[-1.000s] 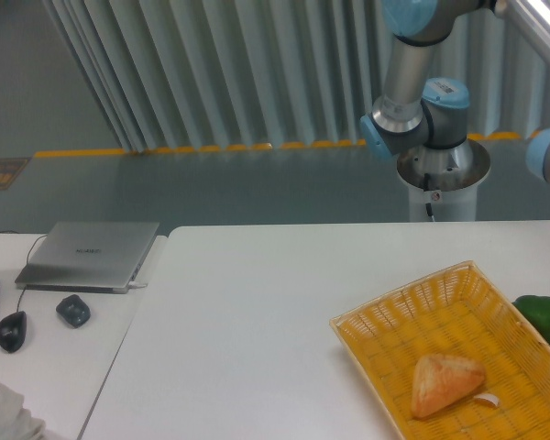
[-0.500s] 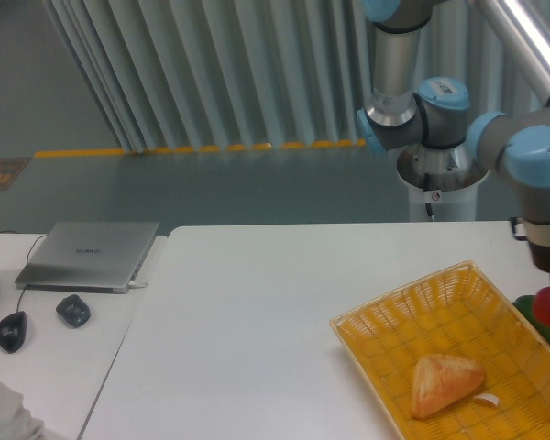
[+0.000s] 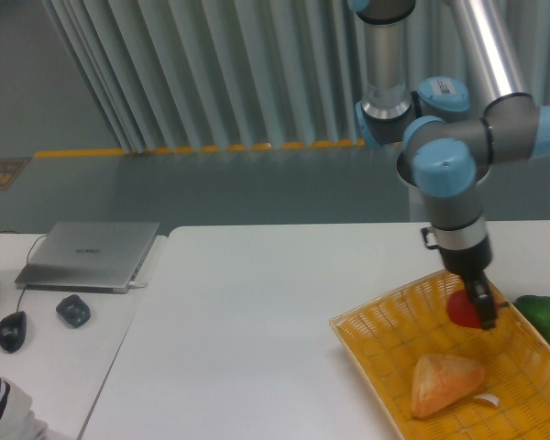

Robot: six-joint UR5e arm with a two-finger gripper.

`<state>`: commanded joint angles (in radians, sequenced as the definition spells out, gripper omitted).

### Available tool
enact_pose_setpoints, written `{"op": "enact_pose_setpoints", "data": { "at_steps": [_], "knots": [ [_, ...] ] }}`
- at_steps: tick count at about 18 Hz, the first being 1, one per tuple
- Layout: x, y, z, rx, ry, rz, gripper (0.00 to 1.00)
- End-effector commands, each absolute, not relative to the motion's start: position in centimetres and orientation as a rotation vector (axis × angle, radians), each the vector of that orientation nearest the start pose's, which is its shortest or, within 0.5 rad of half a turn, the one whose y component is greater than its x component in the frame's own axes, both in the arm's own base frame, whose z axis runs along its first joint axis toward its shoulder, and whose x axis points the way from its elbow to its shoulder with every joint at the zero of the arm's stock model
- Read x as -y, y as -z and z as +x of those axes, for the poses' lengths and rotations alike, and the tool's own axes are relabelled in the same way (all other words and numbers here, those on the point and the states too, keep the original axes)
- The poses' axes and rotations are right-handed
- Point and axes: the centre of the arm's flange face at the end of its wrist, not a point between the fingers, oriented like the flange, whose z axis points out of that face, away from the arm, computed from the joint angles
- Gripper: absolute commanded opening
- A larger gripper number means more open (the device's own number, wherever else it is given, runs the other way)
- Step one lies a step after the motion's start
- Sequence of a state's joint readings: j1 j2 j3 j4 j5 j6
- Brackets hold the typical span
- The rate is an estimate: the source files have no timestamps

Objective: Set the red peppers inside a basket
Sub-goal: 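Lower the red pepper into the basket beside the bread roll, then open the gripper to release the red pepper in the basket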

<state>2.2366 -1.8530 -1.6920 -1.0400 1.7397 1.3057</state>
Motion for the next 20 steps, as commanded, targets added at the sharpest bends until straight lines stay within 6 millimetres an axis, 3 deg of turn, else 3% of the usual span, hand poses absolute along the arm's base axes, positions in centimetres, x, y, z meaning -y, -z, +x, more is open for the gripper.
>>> {"op": "enact_pose_setpoints", "data": {
  "at_steps": [2, 4, 5, 7, 9, 18, 20],
  "knots": [
    [-54.0, -32.9, -26.9, -0.895, -0.31, -3.053, 0.2],
    [-54.2, -32.7, -26.7, -0.887, -0.308, -3.055, 0.31],
    [-54.2, -32.4, -26.7, -0.894, -0.304, -3.058, 0.47],
    [-54.3, -32.1, -26.8, -0.892, -0.3, -3.06, 0.64],
    [-54.3, -31.9, -26.9, -0.896, -0.298, -3.063, 0.98],
    [-53.8, -32.8, -28.0, -0.96, -0.432, -3.126, 1.0],
    [-54.0, -34.2, -29.1, -0.927, -0.458, -3.112, 1.0]
  ]
}}
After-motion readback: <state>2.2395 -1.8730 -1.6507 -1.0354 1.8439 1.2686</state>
